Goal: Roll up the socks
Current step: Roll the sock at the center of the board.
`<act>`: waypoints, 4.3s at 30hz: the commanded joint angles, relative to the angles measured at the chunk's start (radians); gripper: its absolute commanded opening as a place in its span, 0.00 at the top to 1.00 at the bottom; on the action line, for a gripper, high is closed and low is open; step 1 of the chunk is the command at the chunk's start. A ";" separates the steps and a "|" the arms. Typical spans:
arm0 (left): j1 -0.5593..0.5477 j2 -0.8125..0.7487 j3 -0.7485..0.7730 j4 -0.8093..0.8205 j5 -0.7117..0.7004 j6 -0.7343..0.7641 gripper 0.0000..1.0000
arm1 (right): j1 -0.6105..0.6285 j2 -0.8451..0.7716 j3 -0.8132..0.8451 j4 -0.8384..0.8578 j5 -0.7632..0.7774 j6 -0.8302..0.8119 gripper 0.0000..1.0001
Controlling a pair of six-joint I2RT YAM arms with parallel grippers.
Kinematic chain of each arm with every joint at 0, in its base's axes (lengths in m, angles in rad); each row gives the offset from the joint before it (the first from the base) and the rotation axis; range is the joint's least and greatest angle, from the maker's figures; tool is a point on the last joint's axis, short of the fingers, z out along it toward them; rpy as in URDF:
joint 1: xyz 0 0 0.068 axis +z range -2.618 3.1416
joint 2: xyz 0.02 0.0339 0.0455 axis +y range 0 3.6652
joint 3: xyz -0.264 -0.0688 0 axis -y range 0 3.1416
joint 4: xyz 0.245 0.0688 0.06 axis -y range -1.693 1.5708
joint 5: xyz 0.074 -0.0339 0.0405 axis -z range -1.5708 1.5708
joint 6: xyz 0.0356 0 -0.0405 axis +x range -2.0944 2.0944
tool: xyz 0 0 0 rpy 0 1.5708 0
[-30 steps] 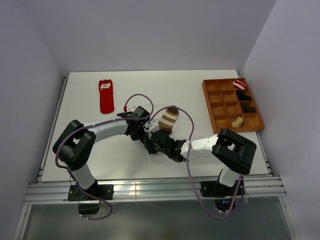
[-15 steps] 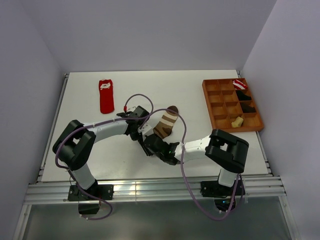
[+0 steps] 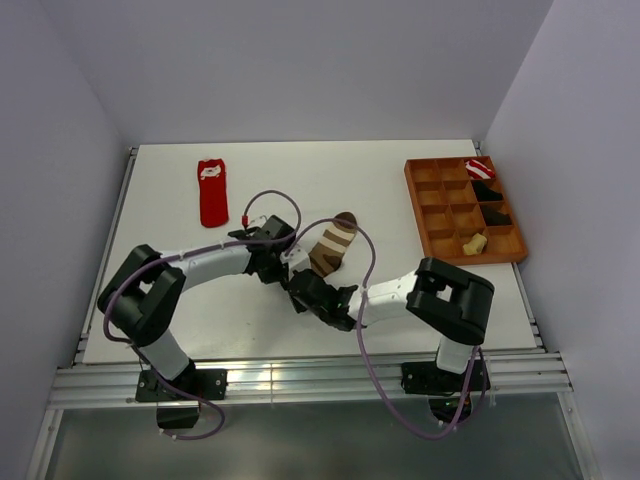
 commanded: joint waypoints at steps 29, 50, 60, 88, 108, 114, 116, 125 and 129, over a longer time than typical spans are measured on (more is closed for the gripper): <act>0.004 -0.329 -0.362 0.389 0.044 -0.152 0.37 | -0.496 0.134 -0.120 0.150 -0.957 0.408 1.00; 0.000 -0.084 -0.336 0.446 0.074 -0.140 0.56 | -0.516 0.157 -0.114 0.146 -0.962 0.418 1.00; -0.011 -0.027 -0.266 0.306 0.033 -0.114 0.80 | -0.496 0.035 -0.143 0.126 -0.890 0.361 0.71; -0.036 0.107 0.140 -0.157 -0.019 0.135 0.99 | 0.070 -0.162 -0.075 0.019 0.123 -0.093 0.53; -0.037 0.107 0.135 -0.162 -0.001 0.146 0.99 | 0.150 0.114 0.100 -0.007 0.344 -0.202 0.50; -0.037 0.110 0.129 -0.157 0.007 0.150 1.00 | 0.147 0.137 0.107 -0.020 0.358 -0.190 0.51; -0.037 0.110 0.127 -0.156 0.013 0.152 0.99 | 0.142 0.148 0.110 -0.032 0.358 -0.179 0.53; -0.037 0.110 0.129 -0.154 0.022 0.149 0.98 | 0.129 0.185 0.099 -0.030 0.338 -0.156 0.88; -0.030 0.092 0.114 -0.146 0.012 0.144 0.90 | 0.116 0.171 0.085 -0.027 0.304 -0.141 1.00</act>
